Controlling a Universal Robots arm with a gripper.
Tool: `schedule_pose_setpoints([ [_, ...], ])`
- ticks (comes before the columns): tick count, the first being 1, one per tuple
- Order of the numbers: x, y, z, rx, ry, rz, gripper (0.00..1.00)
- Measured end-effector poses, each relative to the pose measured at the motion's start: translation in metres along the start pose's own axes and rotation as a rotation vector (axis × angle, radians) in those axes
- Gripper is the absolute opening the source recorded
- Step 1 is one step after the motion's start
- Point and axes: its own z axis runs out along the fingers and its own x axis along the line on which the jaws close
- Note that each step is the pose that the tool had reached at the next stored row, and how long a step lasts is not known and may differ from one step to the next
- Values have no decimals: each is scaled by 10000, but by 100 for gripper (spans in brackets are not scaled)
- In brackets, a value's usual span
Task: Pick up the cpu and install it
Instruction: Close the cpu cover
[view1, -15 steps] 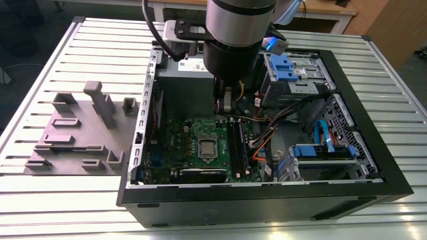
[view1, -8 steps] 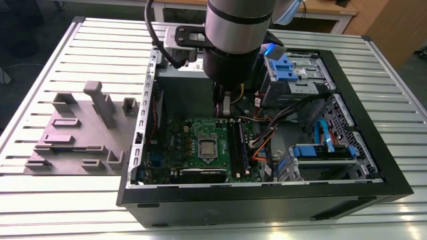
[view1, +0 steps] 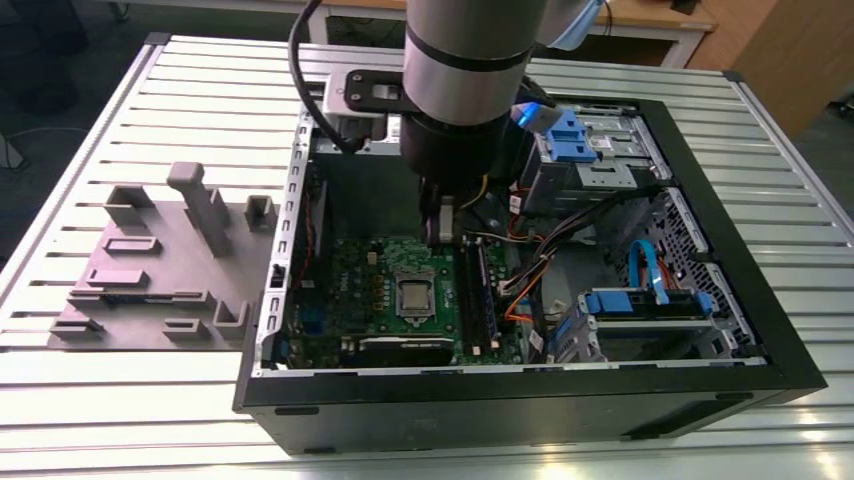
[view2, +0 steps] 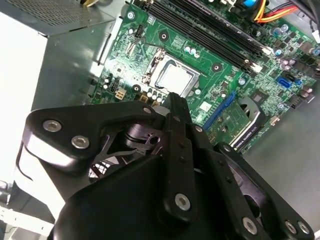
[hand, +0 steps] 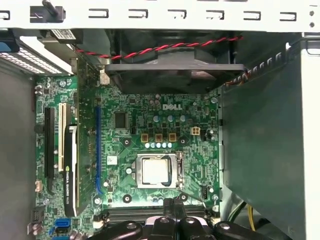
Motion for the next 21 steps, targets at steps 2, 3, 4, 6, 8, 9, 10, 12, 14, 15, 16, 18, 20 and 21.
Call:
schedule_pose_setpoints([
  [2,8,3,25,-1,1,-11,10],
  [3,12,3,42,-1,0,-14,10],
  [4,16,3,60,-1,-1,-18,10],
  [6,23,2,94,-1,-1,-30,10],
  [8,24,2,109,-2,-1,-37,10],
  [9,25,1,115,-3,6,-39,10],
  [10,25,1,126,-3,9,-41,10],
  [12,27,1,160,-2,12,-43,10],
  [14,28,1,178,-3,26,-45,10],
  [15,28,1,178,-3,28,-45,10],
  [16,28,1,177,-3,29,-45,10],
  [18,33,1,179,-2,27,-50,10],
  [20,55,1,181,-3,27,-53,10],
  [21,66,1,183,-3,28,-53,10],
])
